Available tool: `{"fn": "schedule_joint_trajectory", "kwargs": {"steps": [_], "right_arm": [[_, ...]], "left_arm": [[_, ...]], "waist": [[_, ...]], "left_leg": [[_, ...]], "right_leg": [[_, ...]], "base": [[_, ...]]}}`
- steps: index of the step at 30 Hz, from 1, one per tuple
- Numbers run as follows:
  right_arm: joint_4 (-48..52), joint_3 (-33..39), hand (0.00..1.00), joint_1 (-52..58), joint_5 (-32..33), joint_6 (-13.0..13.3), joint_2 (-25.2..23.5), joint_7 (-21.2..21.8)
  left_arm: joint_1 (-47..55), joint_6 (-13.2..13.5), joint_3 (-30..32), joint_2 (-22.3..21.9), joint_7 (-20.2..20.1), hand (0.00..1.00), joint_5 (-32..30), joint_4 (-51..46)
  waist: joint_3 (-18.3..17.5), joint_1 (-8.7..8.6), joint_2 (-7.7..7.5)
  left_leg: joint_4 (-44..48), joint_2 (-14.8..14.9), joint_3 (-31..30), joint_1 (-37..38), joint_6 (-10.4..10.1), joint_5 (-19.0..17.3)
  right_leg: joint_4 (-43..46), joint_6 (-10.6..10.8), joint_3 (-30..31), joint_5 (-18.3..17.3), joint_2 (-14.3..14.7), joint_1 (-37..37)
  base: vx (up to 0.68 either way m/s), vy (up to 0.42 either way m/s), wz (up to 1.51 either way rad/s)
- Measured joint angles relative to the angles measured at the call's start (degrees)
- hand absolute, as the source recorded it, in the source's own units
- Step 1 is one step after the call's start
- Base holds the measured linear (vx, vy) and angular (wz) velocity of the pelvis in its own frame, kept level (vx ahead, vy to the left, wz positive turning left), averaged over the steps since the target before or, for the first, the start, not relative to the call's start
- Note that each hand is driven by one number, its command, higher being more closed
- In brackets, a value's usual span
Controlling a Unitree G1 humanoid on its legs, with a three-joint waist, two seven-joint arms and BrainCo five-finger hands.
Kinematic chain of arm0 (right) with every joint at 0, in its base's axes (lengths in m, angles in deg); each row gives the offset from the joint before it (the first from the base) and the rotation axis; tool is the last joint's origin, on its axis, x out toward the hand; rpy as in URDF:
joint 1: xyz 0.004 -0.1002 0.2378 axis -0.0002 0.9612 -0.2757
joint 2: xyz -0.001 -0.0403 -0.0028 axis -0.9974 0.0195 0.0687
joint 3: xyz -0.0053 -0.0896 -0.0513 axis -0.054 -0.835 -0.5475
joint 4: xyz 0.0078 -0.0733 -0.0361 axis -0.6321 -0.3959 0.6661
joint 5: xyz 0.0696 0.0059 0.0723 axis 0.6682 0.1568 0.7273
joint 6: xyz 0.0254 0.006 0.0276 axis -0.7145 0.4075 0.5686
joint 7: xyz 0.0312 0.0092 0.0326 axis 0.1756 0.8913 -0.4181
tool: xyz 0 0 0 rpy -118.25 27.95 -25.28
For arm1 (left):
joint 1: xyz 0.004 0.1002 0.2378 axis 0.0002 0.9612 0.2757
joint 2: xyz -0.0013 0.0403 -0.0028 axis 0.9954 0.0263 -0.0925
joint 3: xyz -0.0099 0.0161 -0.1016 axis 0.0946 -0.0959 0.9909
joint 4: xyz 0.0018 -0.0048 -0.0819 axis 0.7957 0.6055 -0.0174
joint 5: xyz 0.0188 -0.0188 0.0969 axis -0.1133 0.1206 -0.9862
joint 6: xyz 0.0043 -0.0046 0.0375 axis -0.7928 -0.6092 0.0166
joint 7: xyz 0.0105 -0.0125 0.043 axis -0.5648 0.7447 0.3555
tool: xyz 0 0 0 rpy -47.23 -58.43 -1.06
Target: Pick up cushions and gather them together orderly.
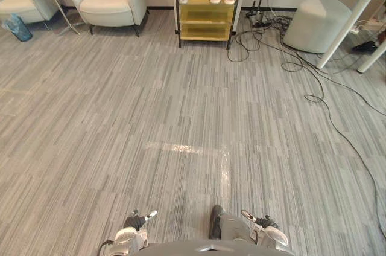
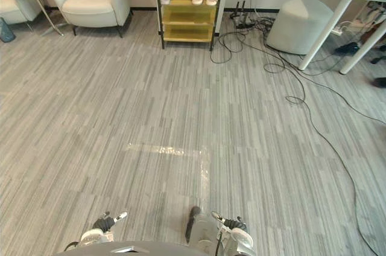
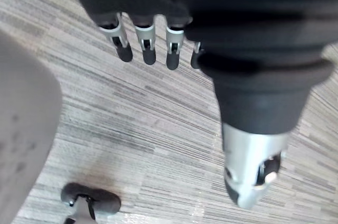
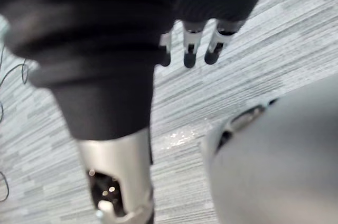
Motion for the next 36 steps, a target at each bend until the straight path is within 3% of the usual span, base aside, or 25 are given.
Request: {"fn": "schedule_joint_trajectory", "kwargs": {"steps": [1,2,3,6,8,10,12,13,14,15,16,17,22,24,25,26,27,30,32,34,36], "right_arm": [[0.0,-0.1,0.00,0.0,0.0,0.0,0.0,0.0],[-0.2,-0.7,0.00,0.2,0.0,0.0,0.3,0.0],[-0.3,-2.4,0.00,0.4,0.2,0.0,0.9,0.0],[-2.5,-2.2,0.00,-0.1,0.8,0.0,1.1,-0.1],[-2.5,-2.2,0.00,-0.2,1.2,0.1,1.1,-0.1],[-2.2,-2.2,0.00,0.0,2.4,0.3,1.0,-0.2],[-1.9,-2.1,0.00,0.1,2.7,0.4,0.6,-0.3],[-1.7,-2.3,0.00,0.6,2.7,0.6,0.9,-0.3],[-1.6,-2.6,0.00,0.6,2.7,0.5,0.5,-0.5],[-1.4,-3.1,0.00,0.7,2.7,0.5,0.0,-0.7],[-1.4,-4.3,0.00,0.7,2.7,0.7,-0.5,-0.8],[-1.5,-4.5,0.00,0.3,2.7,0.7,-1.0,-0.8],[-1.5,-4.6,0.00,0.4,2.6,0.5,-1.7,-0.7],[-1.3,-4.5,0.00,0.5,2.4,0.5,-1.4,-0.7],[0.2,-4.4,0.00,1.1,2.2,0.3,-1.3,-0.6],[0.5,-4.4,0.00,1.3,2.1,0.3,-1.3,-0.5],[0.5,-4.3,0.00,1.4,2.1,0.5,-1.2,-0.1],[0.4,-3.5,0.00,1.9,2.2,0.4,-1.4,-0.1],[0.4,-3.6,0.00,2.1,2.1,0.5,-1.5,-0.1],[0.2,-3.8,0.00,2.6,2.0,0.5,-2.0,-0.1],[0.1,-3.2,0.00,2.7,2.0,0.2,-1.2,0.2]], "left_arm": [[0.0,0.0,0.4,0.0,-0.2,0.00,0.0,-0.3],[0.3,0.0,1.4,-0.1,-0.5,0.00,0.0,-1.0],[0.7,0.1,1.6,0.0,-0.6,0.00,0.0,-2.0],[0.8,0.5,0.7,0.5,-0.6,0.00,0.0,-3.1],[0.7,0.7,-0.4,0.7,-0.6,0.00,0.0,-3.1],[0.2,0.7,-2.1,1.1,-0.7,0.00,-0.1,-3.2],[-0.3,0.7,-3.4,1.6,-0.7,0.00,-0.9,-3.7],[-0.4,0.7,-4.0,1.1,-0.6,0.00,-1.3,-3.6],[-0.6,0.7,-4.0,1.7,-0.6,0.00,-1.4,-3.7],[-0.8,0.7,-4.0,2.0,-0.6,0.00,-1.6,-3.8],[-1.2,0.7,-4.0,2.8,-0.6,0.00,-1.7,-4.1],[-1.6,0.7,-3.5,3.2,-0.6,0.00,-1.4,-4.2],[-1.4,0.6,-3.1,3.2,-0.6,0.00,-1.1,-4.1],[-1.2,0.5,-3.1,2.7,-0.7,0.00,-1.1,-3.8],[-1.1,0.4,-3.5,2.7,-0.8,0.00,-1.1,-3.5],[-1.0,0.3,-3.7,2.8,-0.8,0.00,-1.1,-3.5],[-1.0,0.0,-4.0,3.3,-1.0,0.00,-1.1,-3.3],[-0.7,-0.3,-4.8,4.0,-0.9,0.00,-1.1,-2.9],[-0.5,-0.3,-4.9,4.0,-0.9,0.00,-1.2,-2.9],[-0.2,-0.2,-4.7,4.3,-0.8,0.00,-1.4,-2.8],[-0.2,-0.3,-4.7,3.3,-0.7,0.00,-1.6,-1.8]], "waist": [[0.0,-0.08,0.25],[0.2,-0.02,0.19],[0.5,0.44,0.65],[0.7,1.21,0.67],[0.8,1.37,0.58],[1.1,1.34,0.13],[1.8,1.28,-0.51],[1.8,1.57,-0.24],[1.7,1.88,-1.08],[1.7,1.79,-1.76],[2.4,1.83,-3.57],[2.8,2.67,-4.18],[1.9,3.26,-4.34],[1.4,3.37,-3.86],[1.2,3.10,-3.58],[1.1,2.89,-3.63],[1.2,2.19,-4.14],[1.4,1.53,-4.35],[1.1,1.24,-4.73],[-0.2,1.71,-6.26],[-1.2,1.46,-4.16]], "left_leg": [[3.5,0.3,-0.5,-1.4,-0.8,1.3],[14.5,1.5,-0.8,-6.6,-2.7,7.2],[24.8,3.5,0.7,-11.4,-2.8,9.4],[32.7,6.6,8.2,-18.1,-0.6,4.4],[28.3,6.6,11.7,-20.5,0.0,1.2],[14.4,5.4,15.0,-22.0,0.3,-1.2],[0.7,2.5,14.9,-22.2,0.5,0.6],[-6.2,1.4,14.5,-21.6,1.4,9.0],[-8.3,-0.9,15.3,-20.2,2.1,8.6],[-9.1,-1.8,15.4,-20.1,2.2,8.4],[-9.1,-3.0,16.0,-20.2,3.4,8.1],[-7.7,-3.3,16.6,-20.5,4.1,6.9],[-0.9,-2.9,19.1,-19.1,4.7,-1.2],[-0.7,-3.0,21.1,-17.9,5.0,-3.2],[-1.1,-3.2,22.4,-16.8,5.5,-3.7],[-1.2,-3.4,22.7,-16.5,5.8,-4.0],[-0.9,-4.0,22.9,-15.2,6.5,-4.9],[-0.6,-4.0,22.1,-11.7,7.1,-6.0],[-1.3,-3.7,21.1,-9.4,6.9,-5.9],[-1.2,-4.7,20.2,-9.0,5.6,-6.0],[-2.6,-3.6,18.2,-9.4,4.6,-5.5]], "right_leg": [[-0.4,-0.1,-0.4,-0.4,0.3,0.9],[-2.9,-0.5,-1.1,-1.0,1.5,4.1],[-5.8,-1.3,-1.1,-1.3,2.9,7.5],[-11.3,-1.2,-0.3,-0.5,4.1,13.9],[-14.1,-0.4,0.2,0.3,3.5,17.3],[-15.7,0.7,0.4,0.5,1.7,19.9],[-15.7,3.0,0.4,-0.4,-0.6,21.1],[-15.3,5.2,0.7,-1.7,-1.2,21.3],[-15.2,5.6,1.7,-2.0,-2.8,21.5],[-15.6,5.3,2.0,-1.8,-3.5,21.7],[-16.2,5.1,2.8,-1.7,-4.4,22.0],[-17.0,5.0,3.9,-1.4,-4.7,22.2],[-17.0,6.0,6.9,-1.8,-6.0,24.2],[-10.6,6.7,8.3,-3.1,-7.2,21.0],[-1.0,6.9,9.7,-4.3,-8.4,16.2],[2.7,7.0,10.0,-4.4,-8.9,14.3],[14.6,7.1,11.2,-4.3,-10.5,9.2],[24.9,6.9,10.4,-8.6,-10.1,5.0],[21.6,6.1,7.5,-10.4,-9.0,4.4],[10.8,4.4,5.6,-7.2,-7.4,3.6],[7.0,3.9,5.1,-6.9,-6.0,5.0]], "base": [[0.33,-0.176,0.42],[0.32,-0.130,0.19],[0.38,-0.139,0.06],[0.31,-0.030,-0.23],[0.26,0.035,-0.22],[0.33,0.165,-0.04],[0.29,0.237,0.09],[0.24,0.262,0.13],[0.24,0.255,0.19],[0.25,0.222,0.20],[0.25,0.189,0.08],[0.29,0.203,-0.12],[0.20,0.135,-0.33],[0.17,0.109,-0.56],[0.13,0.089,-0.38],[0.20,0.116,-0.23],[0.15,0.052,0.05],[0.23,-0.026,0.23],[0.18,-0.110,0.23],[0.18,-0.137,0.03],[0.14,-0.088,-0.11]]}}
